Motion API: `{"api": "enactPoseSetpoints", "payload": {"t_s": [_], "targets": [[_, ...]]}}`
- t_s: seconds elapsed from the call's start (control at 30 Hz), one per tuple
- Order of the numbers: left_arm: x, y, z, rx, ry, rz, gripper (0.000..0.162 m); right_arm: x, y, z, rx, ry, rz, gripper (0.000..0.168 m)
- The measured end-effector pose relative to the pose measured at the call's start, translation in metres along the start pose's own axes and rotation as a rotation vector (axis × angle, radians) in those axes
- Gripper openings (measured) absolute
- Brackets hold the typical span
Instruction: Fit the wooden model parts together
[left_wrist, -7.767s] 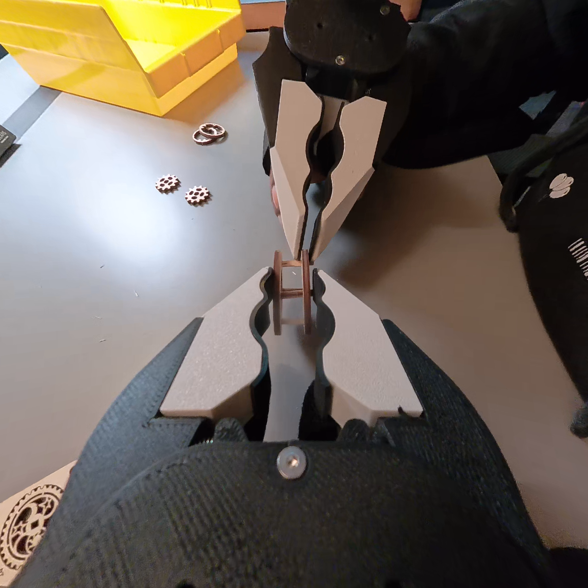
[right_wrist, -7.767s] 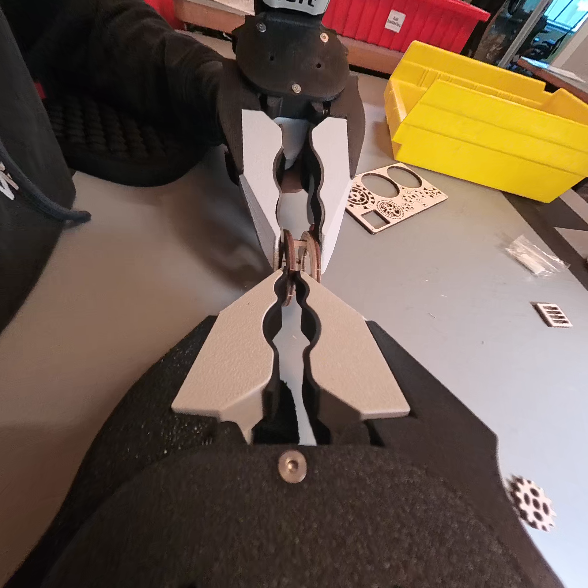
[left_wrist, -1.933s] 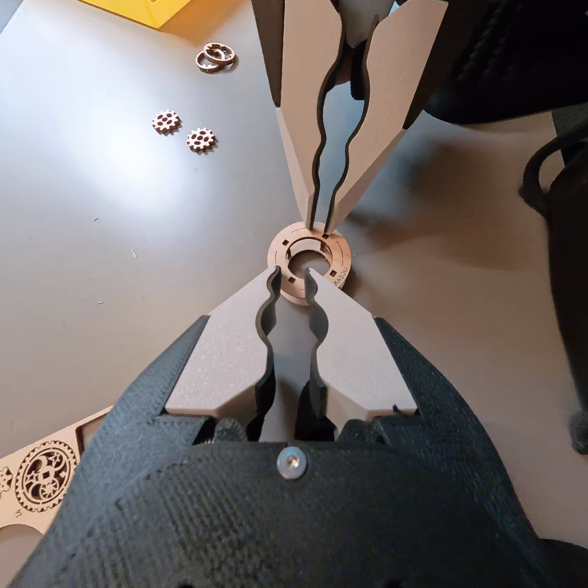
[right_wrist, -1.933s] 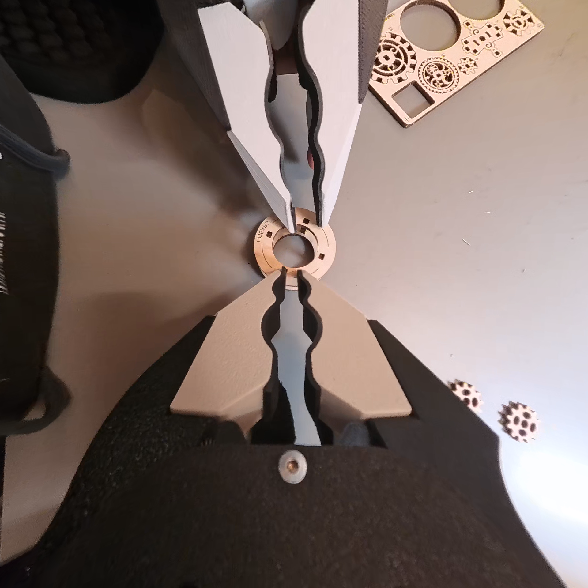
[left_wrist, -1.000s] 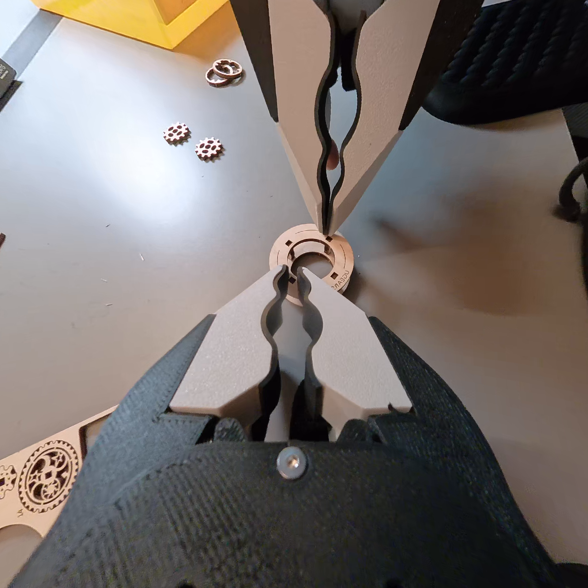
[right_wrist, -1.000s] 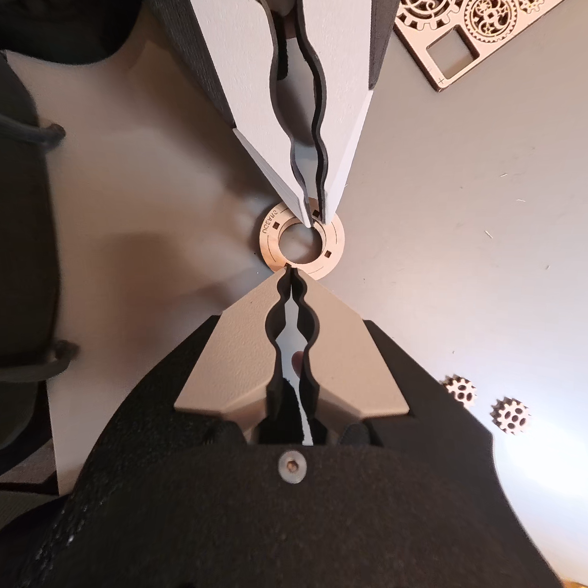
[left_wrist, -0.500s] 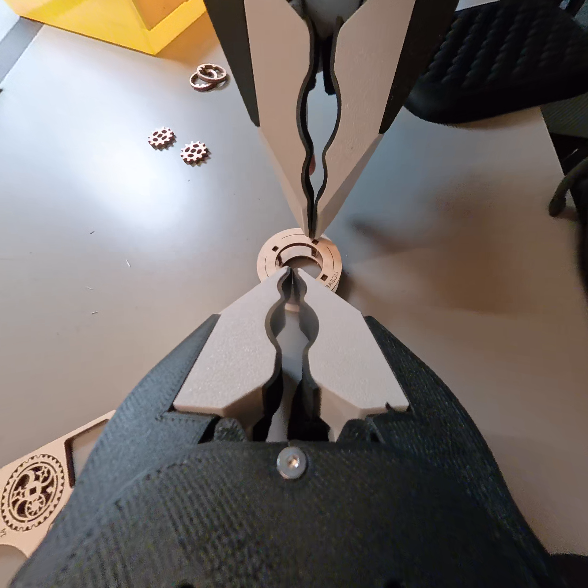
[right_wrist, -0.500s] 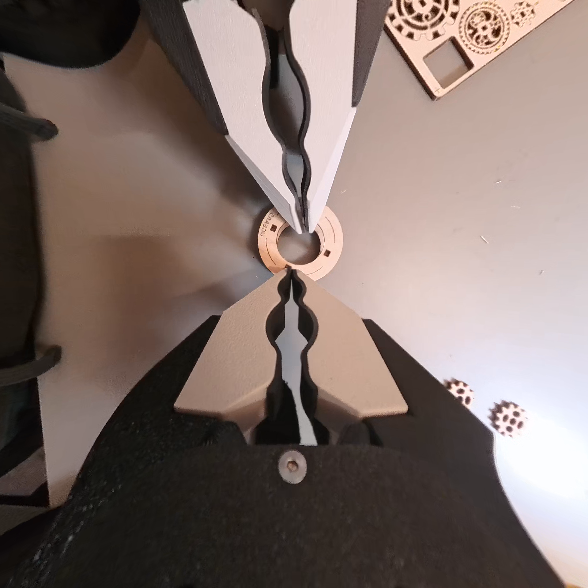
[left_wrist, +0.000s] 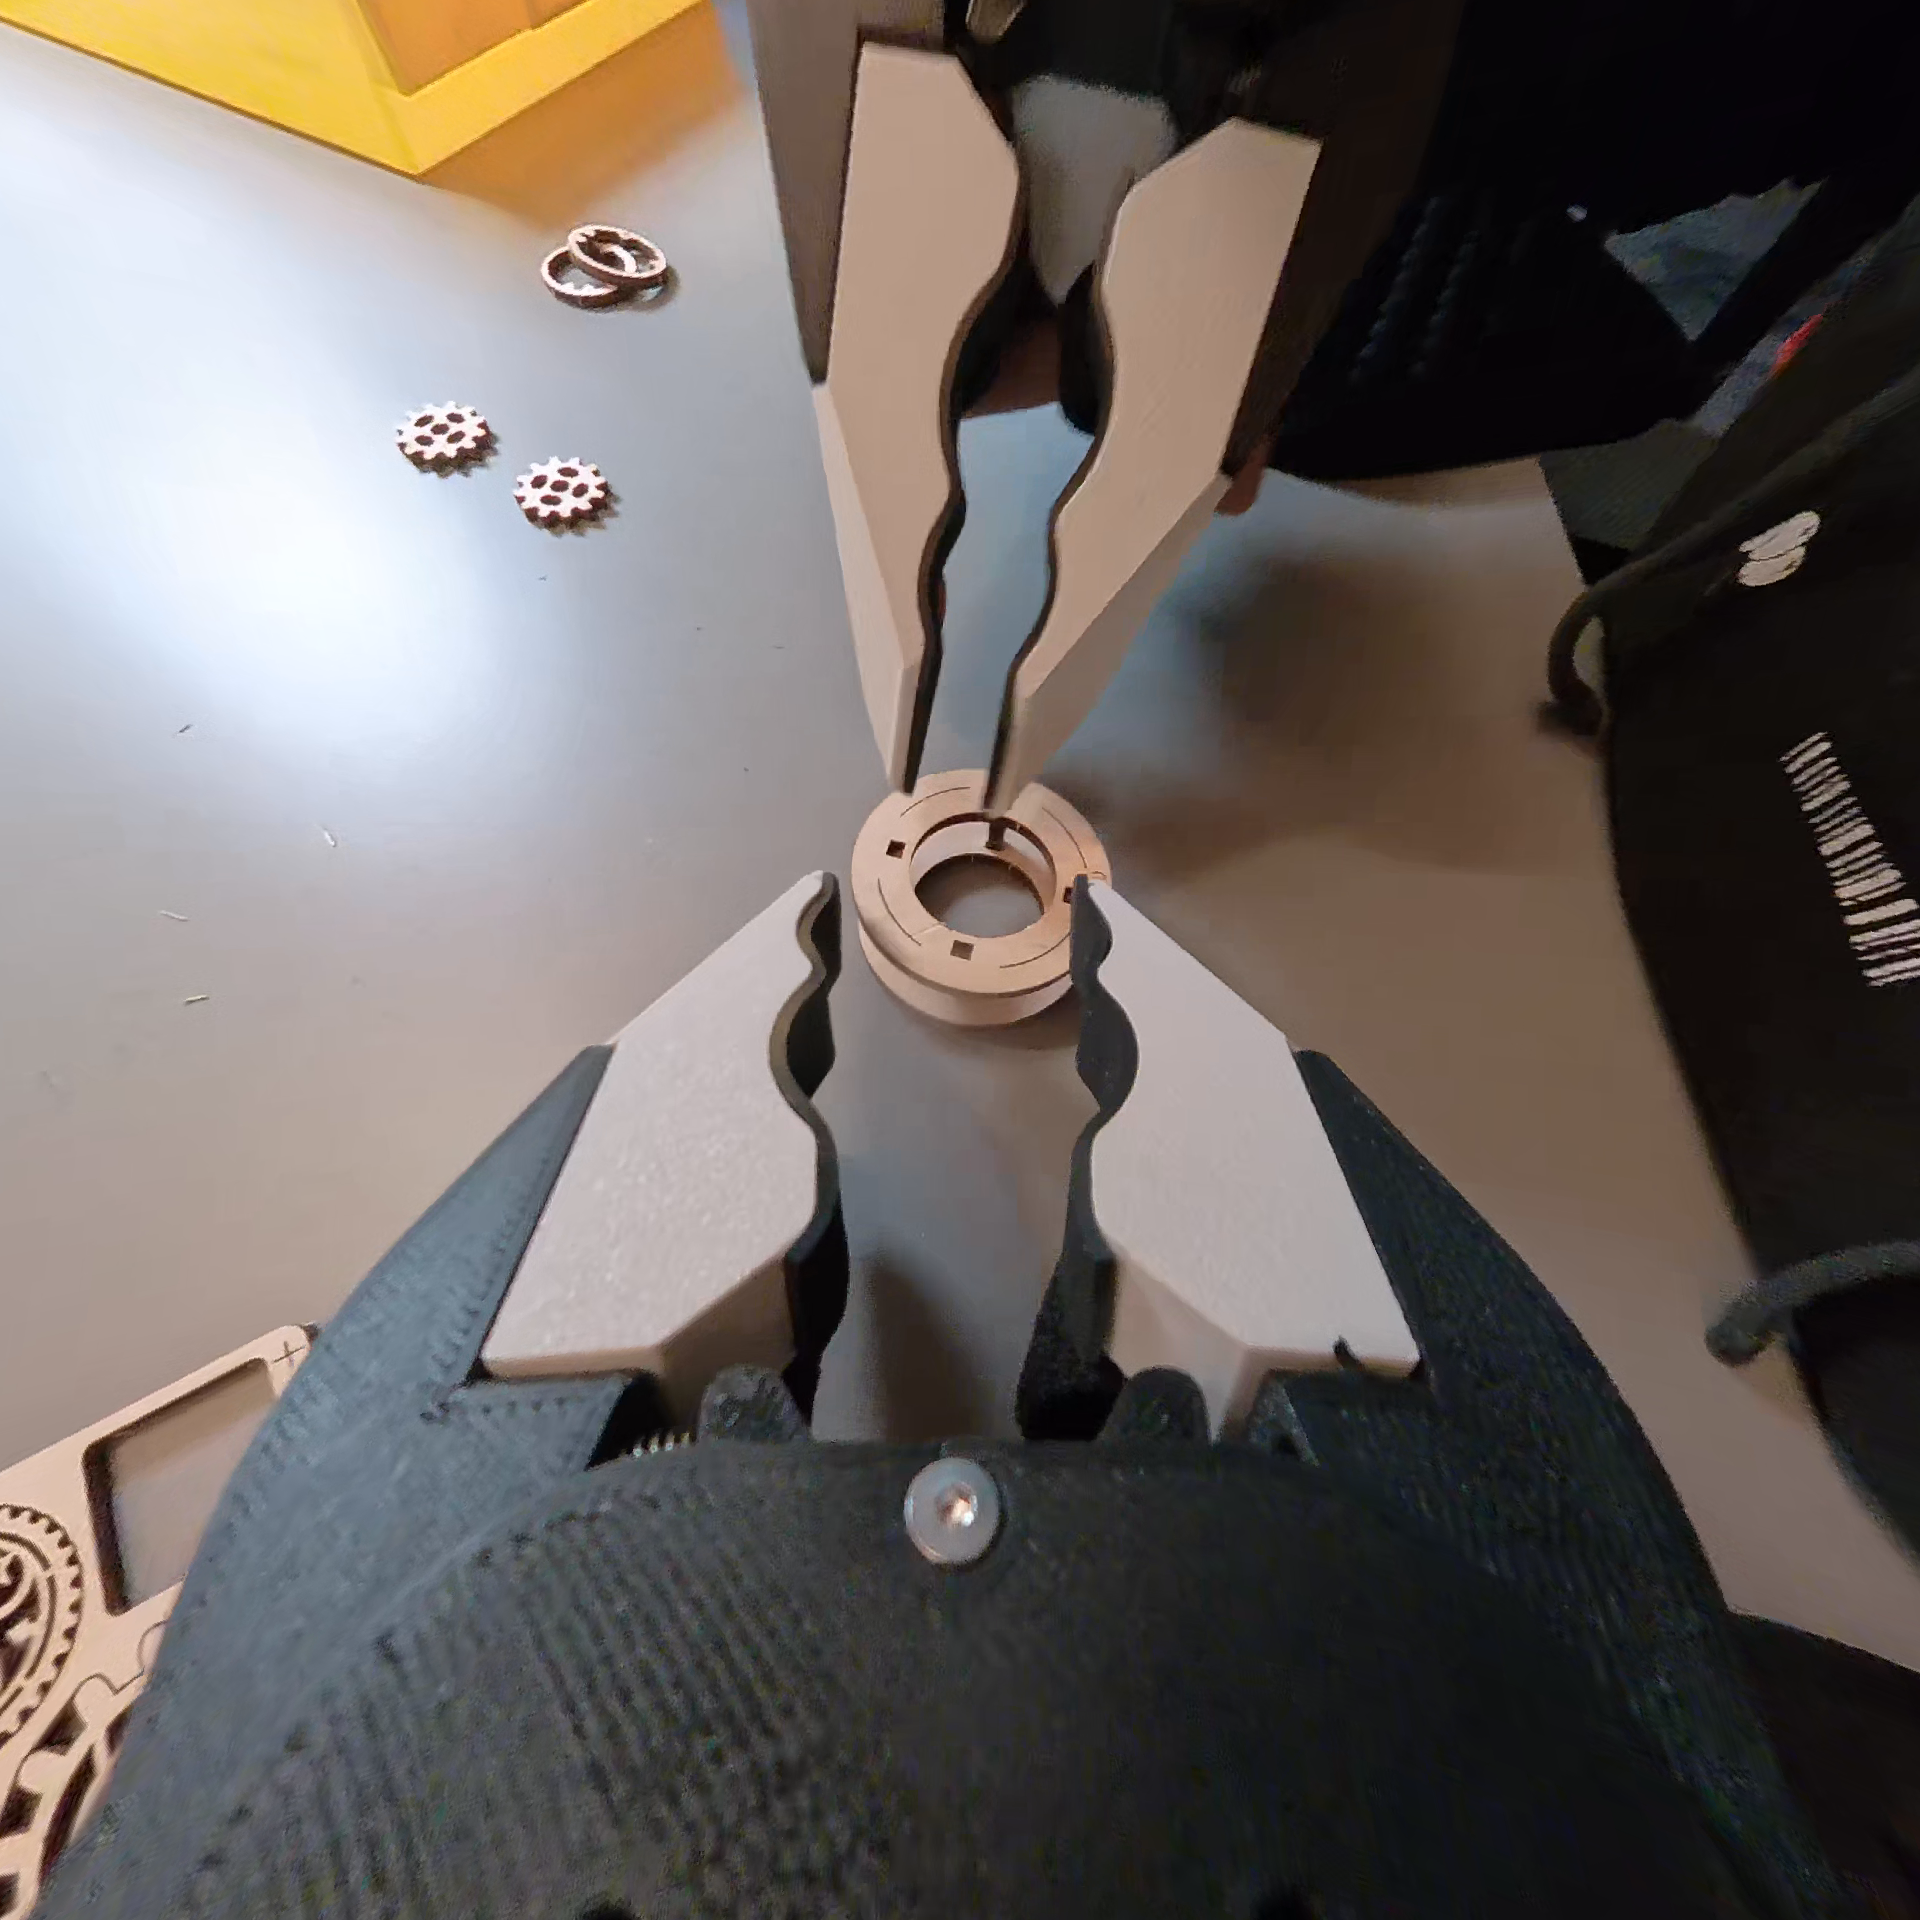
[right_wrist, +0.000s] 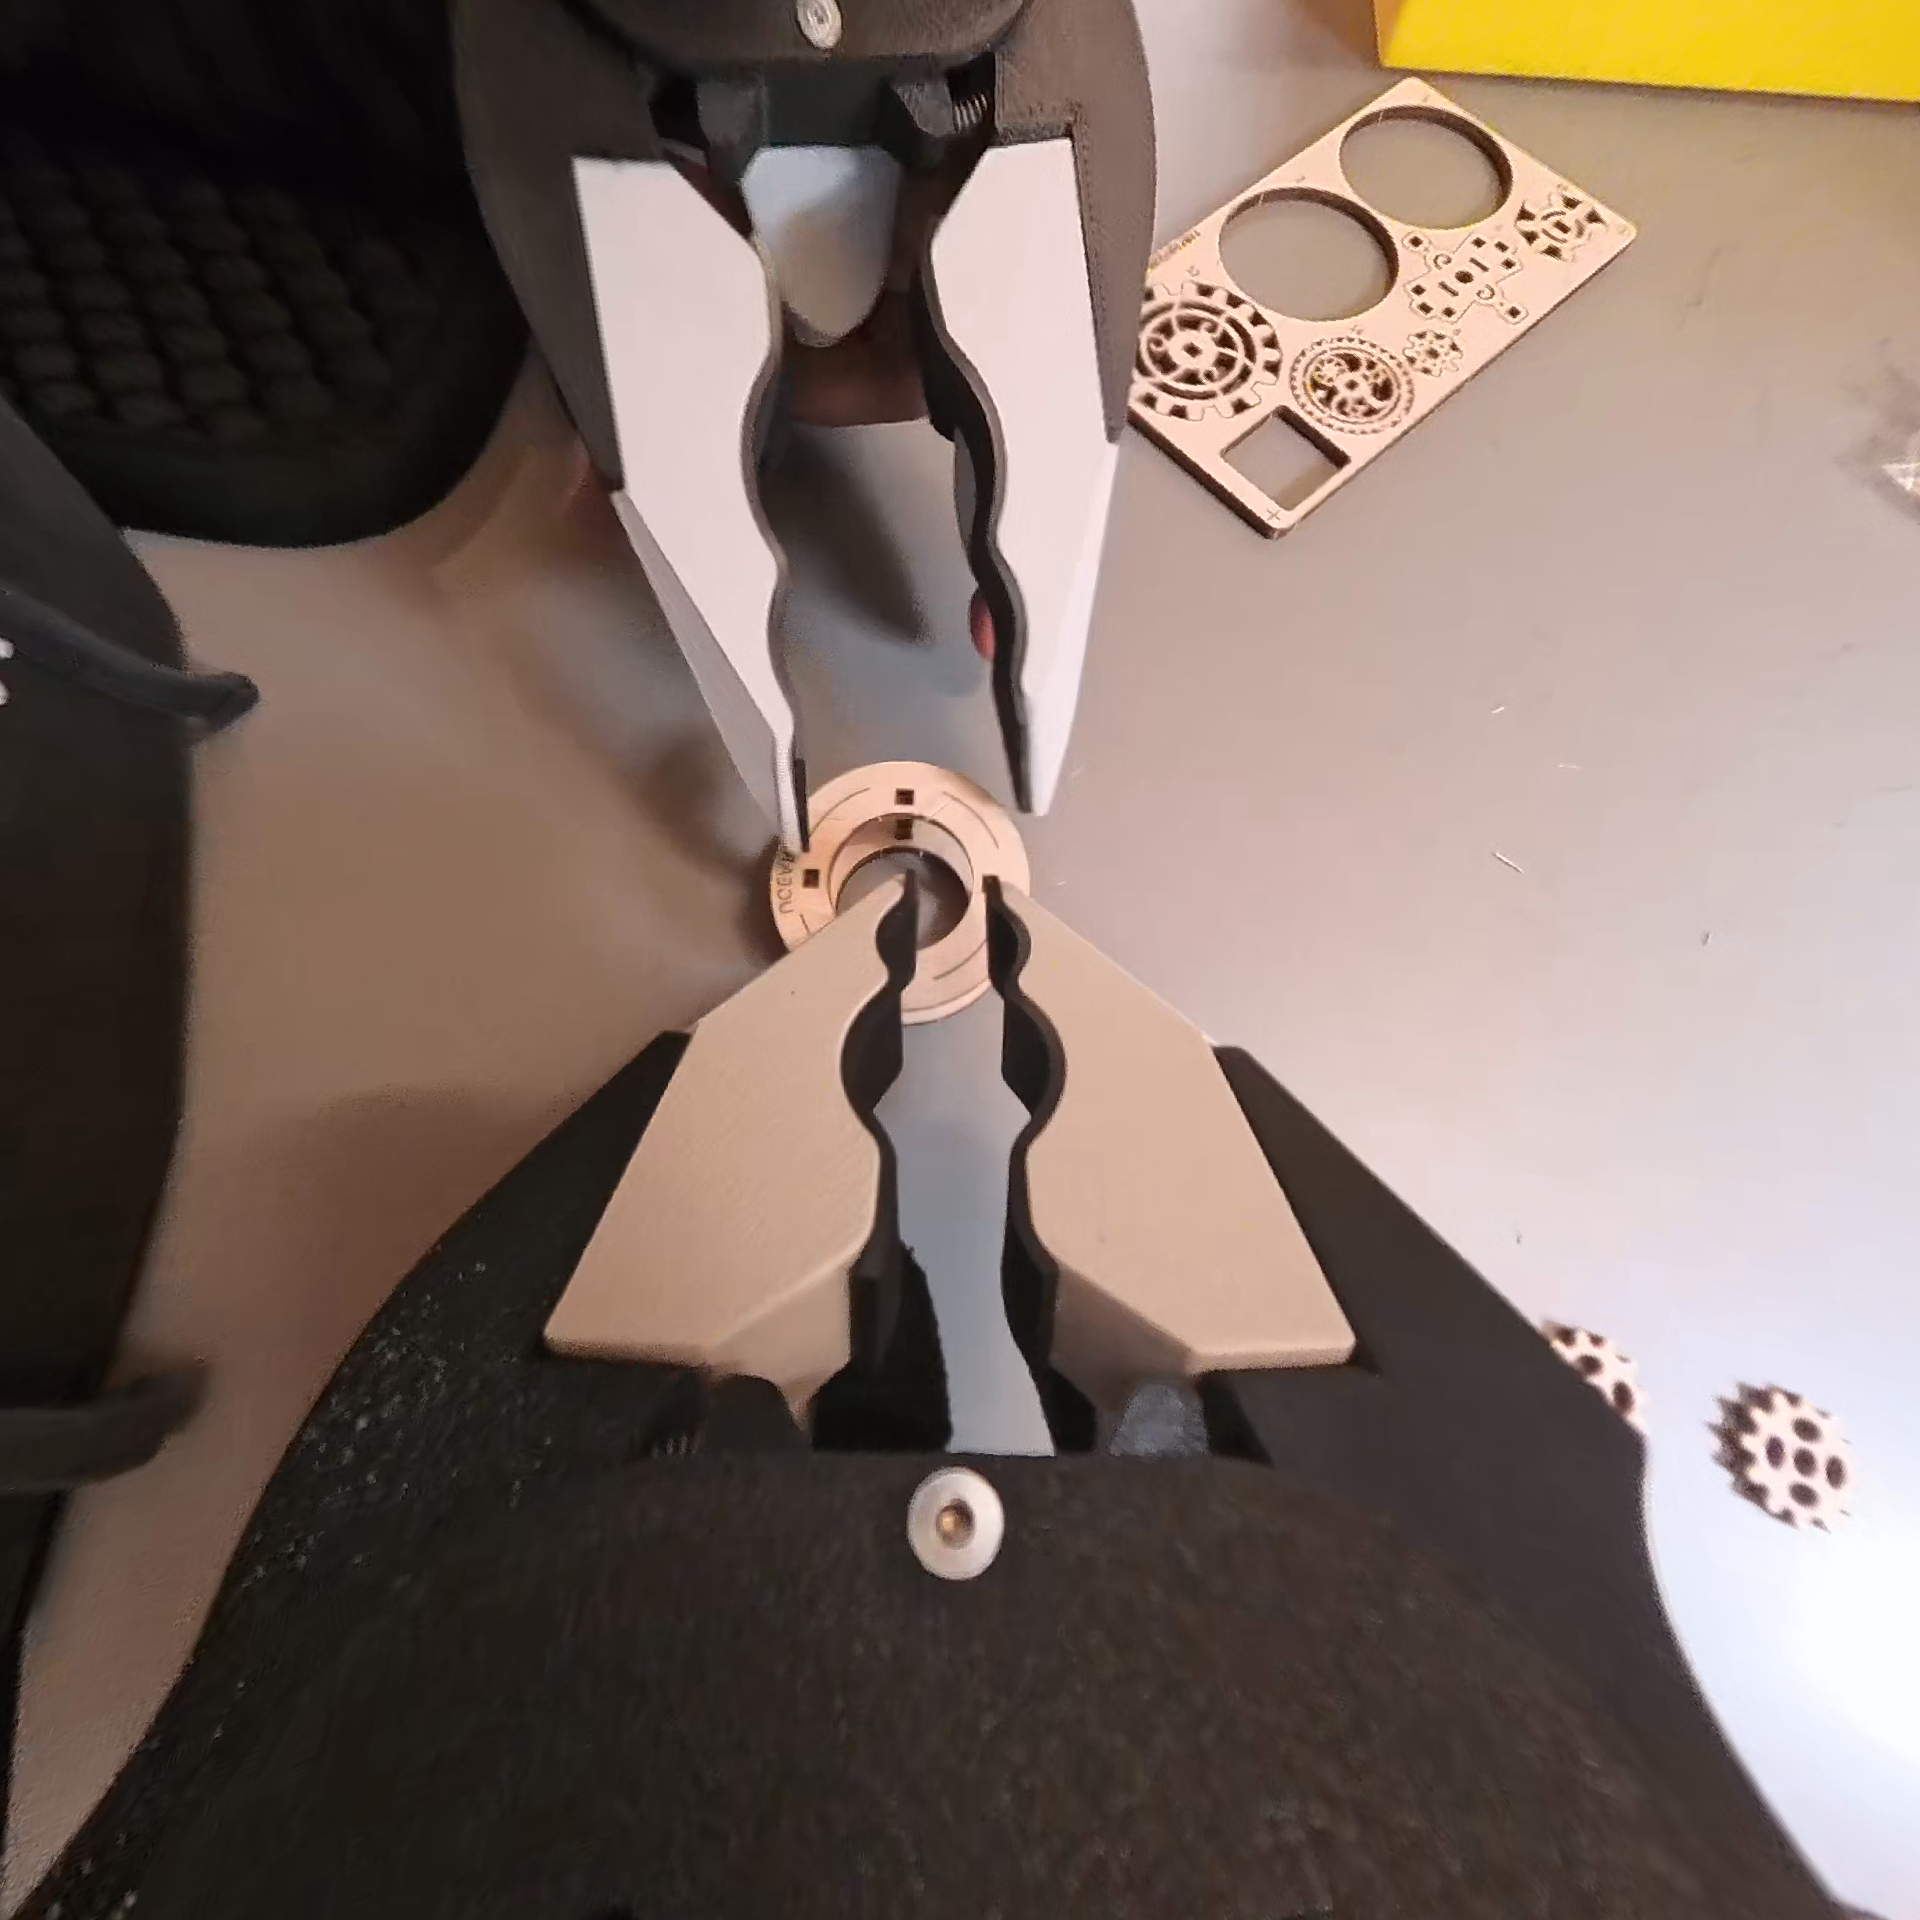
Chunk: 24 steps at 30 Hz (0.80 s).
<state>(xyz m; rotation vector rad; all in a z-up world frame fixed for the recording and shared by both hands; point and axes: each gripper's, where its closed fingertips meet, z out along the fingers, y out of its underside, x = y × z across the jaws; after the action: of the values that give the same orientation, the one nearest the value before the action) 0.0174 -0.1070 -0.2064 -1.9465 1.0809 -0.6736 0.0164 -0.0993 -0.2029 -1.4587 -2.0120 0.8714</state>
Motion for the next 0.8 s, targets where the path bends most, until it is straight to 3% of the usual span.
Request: {"api": "enactPoseSetpoints", "payload": {"t_s": [0.03,0.47,0.53,0.8], "targets": [[0.002,0.0,-0.001,0.003,0.011,-0.003,0.041,0.001,0.001,0.004,-0.012,0.005,-0.007,0.01],[-0.001,0.006,-0.001,-0.007,-0.011,-0.037,0.032,0.005,-0.002,0.014,-0.067,0.019,-0.03,0.0],[-0.006,0.008,0.0,-0.016,-0.047,-0.034,0.02,0.004,-0.001,0.015,-0.085,0.003,-0.02,0.0],[-0.008,0.009,0.001,-0.017,-0.087,-0.008,0.019,0.004,-0.001,0.016,-0.159,-0.004,-0.024,0.0]]}}
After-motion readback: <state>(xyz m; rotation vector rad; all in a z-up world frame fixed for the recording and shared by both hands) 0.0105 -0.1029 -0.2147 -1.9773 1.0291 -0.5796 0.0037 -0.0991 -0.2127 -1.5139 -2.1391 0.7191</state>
